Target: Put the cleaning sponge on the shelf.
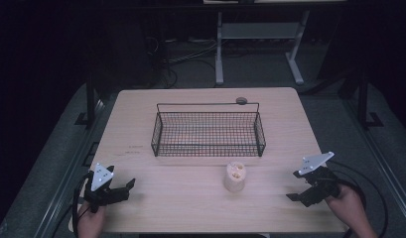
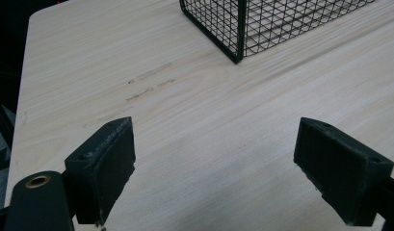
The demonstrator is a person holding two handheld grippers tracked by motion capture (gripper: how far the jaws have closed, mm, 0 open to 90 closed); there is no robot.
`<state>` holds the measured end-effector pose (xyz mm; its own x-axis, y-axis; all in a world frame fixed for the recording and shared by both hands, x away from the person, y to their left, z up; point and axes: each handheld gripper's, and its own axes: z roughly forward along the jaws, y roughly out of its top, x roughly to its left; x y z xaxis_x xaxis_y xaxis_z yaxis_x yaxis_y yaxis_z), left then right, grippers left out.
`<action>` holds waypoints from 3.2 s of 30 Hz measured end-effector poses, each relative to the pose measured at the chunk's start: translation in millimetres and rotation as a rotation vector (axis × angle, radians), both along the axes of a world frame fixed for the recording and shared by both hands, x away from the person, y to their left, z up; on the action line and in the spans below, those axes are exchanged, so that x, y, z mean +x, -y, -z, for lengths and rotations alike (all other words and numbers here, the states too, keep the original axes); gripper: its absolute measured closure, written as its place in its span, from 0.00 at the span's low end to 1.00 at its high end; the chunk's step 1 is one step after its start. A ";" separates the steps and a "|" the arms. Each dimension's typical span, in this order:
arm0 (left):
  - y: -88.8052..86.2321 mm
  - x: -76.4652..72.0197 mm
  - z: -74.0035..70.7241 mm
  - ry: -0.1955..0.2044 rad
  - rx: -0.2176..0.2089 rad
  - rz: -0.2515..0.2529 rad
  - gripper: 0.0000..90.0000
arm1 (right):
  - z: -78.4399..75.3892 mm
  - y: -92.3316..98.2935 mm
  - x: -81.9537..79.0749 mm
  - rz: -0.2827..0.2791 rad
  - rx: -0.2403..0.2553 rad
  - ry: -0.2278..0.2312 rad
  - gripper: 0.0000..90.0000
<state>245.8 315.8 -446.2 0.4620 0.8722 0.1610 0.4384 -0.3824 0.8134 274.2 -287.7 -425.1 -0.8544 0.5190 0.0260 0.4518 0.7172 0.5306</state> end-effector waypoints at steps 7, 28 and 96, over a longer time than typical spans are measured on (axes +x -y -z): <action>-1.2 0.3 0.1 -0.001 -0.003 -0.004 0.15 | -6.7 -9.7 7.0 -0.038 -0.008 -0.008 0.19; -5.0 -1.6 -1.0 0.001 -0.007 -0.016 0.15 | -23.4 -41.5 20.0 -0.124 -0.013 -0.019 0.17; -6.4 -1.9 -2.5 0.008 -0.012 -0.019 0.15 | -48.3 -155.8 60.0 -0.346 -0.138 -0.032 0.17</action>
